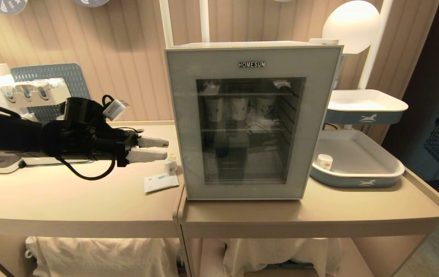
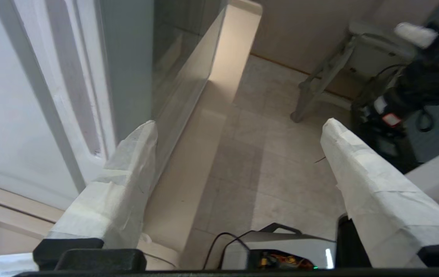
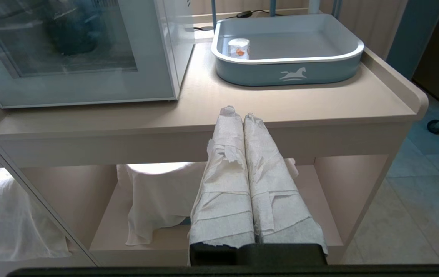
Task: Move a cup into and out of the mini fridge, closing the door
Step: Open the freezer door
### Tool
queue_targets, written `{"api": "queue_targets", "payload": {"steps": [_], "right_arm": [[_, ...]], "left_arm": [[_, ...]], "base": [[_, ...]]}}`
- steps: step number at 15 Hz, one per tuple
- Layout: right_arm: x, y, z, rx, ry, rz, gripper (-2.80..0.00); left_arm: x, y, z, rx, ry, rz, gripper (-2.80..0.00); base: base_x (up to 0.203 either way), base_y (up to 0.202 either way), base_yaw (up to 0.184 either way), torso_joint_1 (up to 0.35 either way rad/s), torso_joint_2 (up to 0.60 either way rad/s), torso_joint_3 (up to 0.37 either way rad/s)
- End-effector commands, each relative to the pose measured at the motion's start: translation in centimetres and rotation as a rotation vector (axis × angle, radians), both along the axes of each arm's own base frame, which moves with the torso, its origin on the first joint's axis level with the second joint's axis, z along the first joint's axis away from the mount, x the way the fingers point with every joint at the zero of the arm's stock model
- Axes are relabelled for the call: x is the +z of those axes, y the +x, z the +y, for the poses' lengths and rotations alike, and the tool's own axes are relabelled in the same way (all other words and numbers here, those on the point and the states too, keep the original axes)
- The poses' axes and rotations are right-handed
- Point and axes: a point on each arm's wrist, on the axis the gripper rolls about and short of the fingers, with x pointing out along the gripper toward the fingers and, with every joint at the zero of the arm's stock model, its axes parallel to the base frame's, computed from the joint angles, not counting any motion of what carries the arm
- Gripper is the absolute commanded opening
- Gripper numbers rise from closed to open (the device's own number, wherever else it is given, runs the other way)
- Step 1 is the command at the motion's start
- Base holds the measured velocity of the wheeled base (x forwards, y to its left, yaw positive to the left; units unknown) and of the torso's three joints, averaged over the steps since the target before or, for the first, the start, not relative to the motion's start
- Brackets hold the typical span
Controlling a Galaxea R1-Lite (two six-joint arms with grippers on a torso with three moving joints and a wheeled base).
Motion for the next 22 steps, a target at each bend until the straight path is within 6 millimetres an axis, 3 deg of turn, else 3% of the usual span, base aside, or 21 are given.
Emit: {"api": "queue_targets", "payload": {"steps": [1, 9, 14, 20, 22], "right_arm": [[0.0, 0.0, 0.0, 0.0, 0.0, 0.001, -2.8], [0.0, 0.0, 0.0, 0.0, 0.0, 0.001, -2.8], [0.0, 0.0, 0.0, 0.0, 0.0, 0.001, -2.8], [0.0, 0.0, 0.0, 0.0, 0.0, 0.001, -2.8], [0.0, 0.0, 0.0, 0.0, 0.0, 0.001, -2.8]], "left_arm": [[-0.9, 0.8, -0.3, 0.044, 0.035, -0.015, 0.0], [-1.0, 1.1, -3.2, 0.095, 0.098, -0.049, 0.0], [-0.8, 2.0, -5.7, 0.255, 0.088, -0.131, 0.0], [-1.0, 1.2, -5.2, 0.28, 0.031, -0.106, 0.0], [-0.3, 0.0, -5.1, 0.231, 0.0, -0.061, 0.0]], "base": [[0.0, 0.0, 0.0, 0.0, 0.0, 0.0], [0.0, 0.0, 0.0, 0.0, 0.0, 0.0], [0.0, 0.0, 0.0, 0.0, 0.0, 0.0], [0.0, 0.0, 0.0, 0.0, 0.0, 0.0], [0.0, 0.0, 0.0, 0.0, 0.0, 0.0]]}}
